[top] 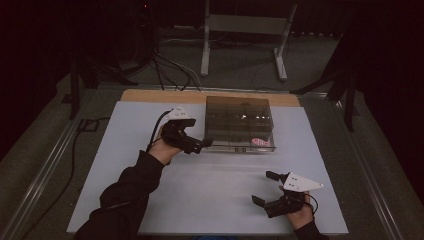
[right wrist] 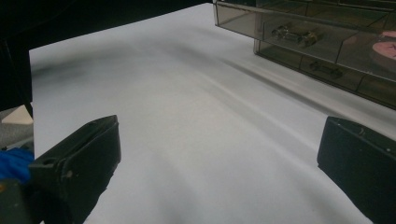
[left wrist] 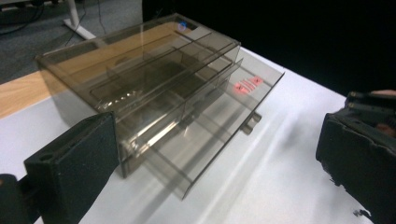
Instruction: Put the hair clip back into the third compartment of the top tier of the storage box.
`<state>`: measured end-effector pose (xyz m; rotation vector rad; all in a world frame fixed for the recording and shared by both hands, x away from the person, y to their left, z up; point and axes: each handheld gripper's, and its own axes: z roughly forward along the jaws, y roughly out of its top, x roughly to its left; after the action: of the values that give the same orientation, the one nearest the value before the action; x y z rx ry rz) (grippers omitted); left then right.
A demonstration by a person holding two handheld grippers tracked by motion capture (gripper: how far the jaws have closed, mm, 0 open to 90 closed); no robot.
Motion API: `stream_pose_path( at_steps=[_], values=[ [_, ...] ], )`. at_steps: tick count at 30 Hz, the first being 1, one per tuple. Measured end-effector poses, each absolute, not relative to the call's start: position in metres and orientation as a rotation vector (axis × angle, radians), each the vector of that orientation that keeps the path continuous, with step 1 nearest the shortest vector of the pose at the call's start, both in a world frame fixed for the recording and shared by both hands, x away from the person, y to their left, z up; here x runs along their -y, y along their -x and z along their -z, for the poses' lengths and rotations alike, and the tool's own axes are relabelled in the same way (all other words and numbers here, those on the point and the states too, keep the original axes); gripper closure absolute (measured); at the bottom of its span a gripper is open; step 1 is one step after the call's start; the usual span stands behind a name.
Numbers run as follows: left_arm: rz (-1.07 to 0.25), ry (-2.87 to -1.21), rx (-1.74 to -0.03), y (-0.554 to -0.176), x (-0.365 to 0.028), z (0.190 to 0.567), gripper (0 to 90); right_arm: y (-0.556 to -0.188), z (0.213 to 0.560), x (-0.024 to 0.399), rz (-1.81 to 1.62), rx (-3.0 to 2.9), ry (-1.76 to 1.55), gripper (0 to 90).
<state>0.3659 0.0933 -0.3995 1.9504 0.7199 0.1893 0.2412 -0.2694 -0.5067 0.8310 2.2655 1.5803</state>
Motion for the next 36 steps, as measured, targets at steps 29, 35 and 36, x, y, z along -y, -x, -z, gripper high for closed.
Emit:
stream_pose_path(
  at_steps=[29, 35, 36],
  values=[
    [-0.204, -1.933, -0.741, -0.328, -0.142, 0.433, 0.6, -0.241, 0.506, 0.268, -1.576, -2.265, -0.829, 0.0],
    [-0.206, -1.928, -0.745, -0.321, -0.149, 0.447, 0.5, -0.241, 0.506, 0.268, -1.575, -2.267, -0.830, 0.0],
    [-0.207, -1.931, -0.744, -0.319, -0.150, 0.449, 0.6, -0.241, 0.506, 0.268, -1.576, -2.266, -0.830, 0.0]
  ],
)
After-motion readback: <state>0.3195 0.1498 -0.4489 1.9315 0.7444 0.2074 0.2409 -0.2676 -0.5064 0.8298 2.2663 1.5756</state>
